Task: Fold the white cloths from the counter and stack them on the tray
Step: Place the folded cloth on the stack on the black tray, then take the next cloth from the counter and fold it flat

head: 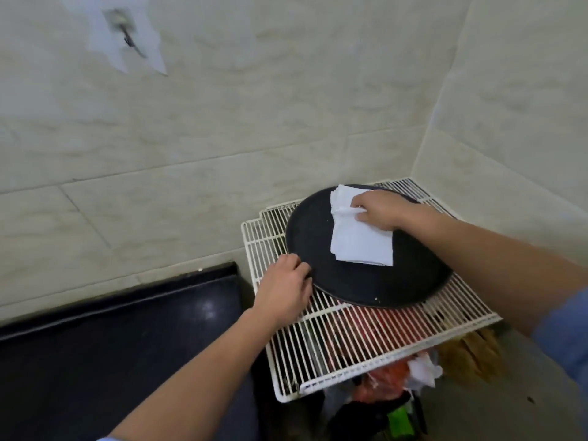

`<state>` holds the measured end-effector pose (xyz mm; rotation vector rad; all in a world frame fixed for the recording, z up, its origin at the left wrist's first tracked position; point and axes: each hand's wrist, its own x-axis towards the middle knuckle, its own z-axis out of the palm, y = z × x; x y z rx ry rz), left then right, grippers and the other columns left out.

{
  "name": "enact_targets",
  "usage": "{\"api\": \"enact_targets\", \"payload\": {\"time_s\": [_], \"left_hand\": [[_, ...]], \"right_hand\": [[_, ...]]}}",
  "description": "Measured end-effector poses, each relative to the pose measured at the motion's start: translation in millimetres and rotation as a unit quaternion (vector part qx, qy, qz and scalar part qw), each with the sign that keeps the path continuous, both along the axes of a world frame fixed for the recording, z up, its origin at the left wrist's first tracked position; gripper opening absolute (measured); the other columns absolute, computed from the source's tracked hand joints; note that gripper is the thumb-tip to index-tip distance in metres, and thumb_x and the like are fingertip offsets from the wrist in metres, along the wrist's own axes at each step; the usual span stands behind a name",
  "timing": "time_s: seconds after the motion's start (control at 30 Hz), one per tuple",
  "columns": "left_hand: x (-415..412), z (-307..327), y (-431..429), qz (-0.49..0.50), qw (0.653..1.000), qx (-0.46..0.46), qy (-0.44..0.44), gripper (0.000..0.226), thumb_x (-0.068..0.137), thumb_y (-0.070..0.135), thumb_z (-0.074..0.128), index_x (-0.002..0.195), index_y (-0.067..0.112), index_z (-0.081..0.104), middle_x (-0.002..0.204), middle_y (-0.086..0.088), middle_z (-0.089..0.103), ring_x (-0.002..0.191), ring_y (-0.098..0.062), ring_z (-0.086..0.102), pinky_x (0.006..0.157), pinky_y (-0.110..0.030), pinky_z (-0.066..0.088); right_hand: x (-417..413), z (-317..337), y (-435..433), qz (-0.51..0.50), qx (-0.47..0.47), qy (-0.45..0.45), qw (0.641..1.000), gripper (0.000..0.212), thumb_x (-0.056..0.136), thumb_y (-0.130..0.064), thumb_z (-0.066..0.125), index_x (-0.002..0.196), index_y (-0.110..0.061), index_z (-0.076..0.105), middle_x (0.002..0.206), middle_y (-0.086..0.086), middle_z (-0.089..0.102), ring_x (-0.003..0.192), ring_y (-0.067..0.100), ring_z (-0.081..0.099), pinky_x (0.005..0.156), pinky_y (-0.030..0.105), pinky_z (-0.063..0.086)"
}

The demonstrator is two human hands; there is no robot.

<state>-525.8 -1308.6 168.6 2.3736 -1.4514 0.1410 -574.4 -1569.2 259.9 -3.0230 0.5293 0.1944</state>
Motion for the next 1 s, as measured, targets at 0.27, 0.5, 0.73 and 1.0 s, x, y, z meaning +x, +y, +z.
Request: {"api": "enact_targets", "payload": {"time_s": [0.27,0.5,0.73,1.0], "left_hand": [[-5.2,-4.9,2.4,0.016,1.000,-0.007,0.013,0.031,0.093,0.029,0.044,0.111,0.012,0.062,0.118,-0.003,0.055,0.108,-0.020,0.049,0.092,-0.038,0.047],[-13.4,-6.6,5.3,0.028,0.999,0.016,0.015,0.037,0.091,0.030,0.049,0.122,0.012,0.057,0.132,-0.007,0.049,0.124,-0.023,0.043,0.104,-0.040,0.041],[-11.7,12.7,61.2,0.083,0.996,0.042,0.004,0.037,0.090,0.024,0.053,0.125,0.014,0.054,0.128,-0.006,0.051,0.117,-0.024,0.048,0.095,-0.039,0.044],[-29.0,20.9,288.2,0.277,0.952,0.130,0.020,0.022,0.093,0.033,0.045,0.106,0.019,0.056,0.103,0.000,0.058,0.098,-0.024,0.058,0.073,-0.036,0.047]], "right_hand": [[-3.8,-66.7,7.5,-0.007,-0.073,-0.185,0.980,0.043,0.096,-0.035,0.048,0.136,-0.020,0.047,0.137,0.007,0.050,0.122,0.030,0.046,0.096,0.044,0.038],[-18.7,-98.7,26.6,0.027,-0.012,-0.113,0.993,0.060,0.099,-0.052,0.022,0.152,-0.023,0.019,0.161,0.003,0.012,0.148,0.020,0.009,0.118,0.043,0.011],[-5.7,-46.5,75.8,0.038,-0.006,-0.175,0.984,0.052,0.097,-0.045,0.042,0.142,-0.018,0.042,0.152,0.008,0.033,0.140,0.027,0.028,0.111,0.045,0.026],[16.7,-25.0,281.3,0.226,0.037,-0.209,0.951,0.036,0.095,-0.040,0.046,0.120,-0.017,0.060,0.116,0.007,0.062,0.107,0.030,0.058,0.083,0.040,0.047]]}}
